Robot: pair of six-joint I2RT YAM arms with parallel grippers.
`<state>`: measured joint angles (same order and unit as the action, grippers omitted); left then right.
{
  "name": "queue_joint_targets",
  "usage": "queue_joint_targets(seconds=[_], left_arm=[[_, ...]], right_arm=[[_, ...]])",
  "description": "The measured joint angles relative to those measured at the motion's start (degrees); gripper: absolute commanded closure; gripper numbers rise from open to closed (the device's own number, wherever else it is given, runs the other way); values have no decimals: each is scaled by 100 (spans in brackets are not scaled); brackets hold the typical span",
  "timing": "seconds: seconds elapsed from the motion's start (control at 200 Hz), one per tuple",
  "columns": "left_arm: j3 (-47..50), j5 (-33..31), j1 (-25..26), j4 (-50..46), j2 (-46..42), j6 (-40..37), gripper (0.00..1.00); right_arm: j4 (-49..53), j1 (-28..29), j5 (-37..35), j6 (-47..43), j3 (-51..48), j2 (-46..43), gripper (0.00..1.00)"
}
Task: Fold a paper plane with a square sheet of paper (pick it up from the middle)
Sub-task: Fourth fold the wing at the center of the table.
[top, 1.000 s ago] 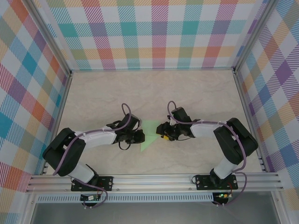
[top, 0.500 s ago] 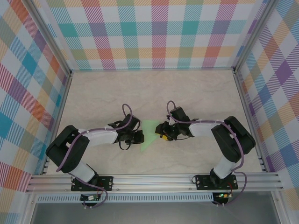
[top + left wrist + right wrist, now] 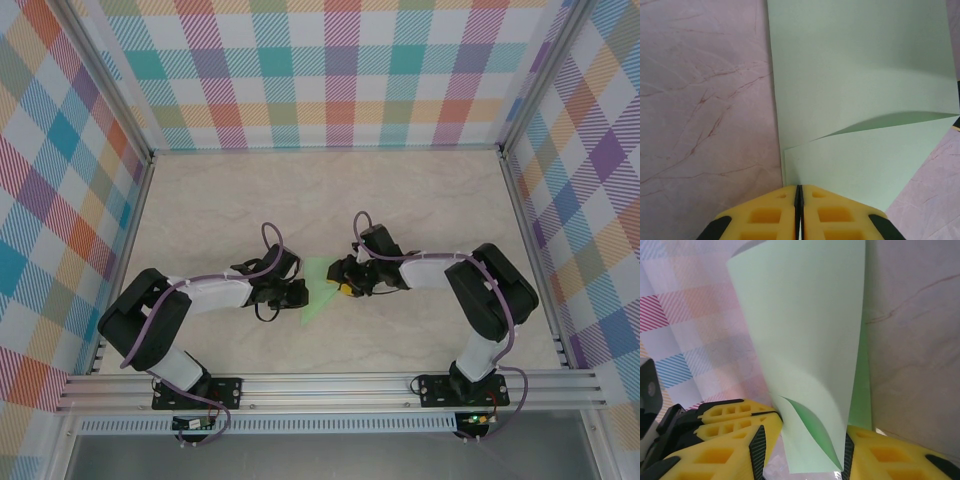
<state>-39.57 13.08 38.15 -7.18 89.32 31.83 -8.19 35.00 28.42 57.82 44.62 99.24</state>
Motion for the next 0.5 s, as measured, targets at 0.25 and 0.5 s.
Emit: queue_joint_targets(seconds=[0.25,0.5], left_arm=[[4,11,-11,-63,-208,63,70],[0,-170,-13,-361,-1322,90,54]], right_arm=[[9,0,98,-223,293,195,56],[87,-2,245,-487,529,391,56]])
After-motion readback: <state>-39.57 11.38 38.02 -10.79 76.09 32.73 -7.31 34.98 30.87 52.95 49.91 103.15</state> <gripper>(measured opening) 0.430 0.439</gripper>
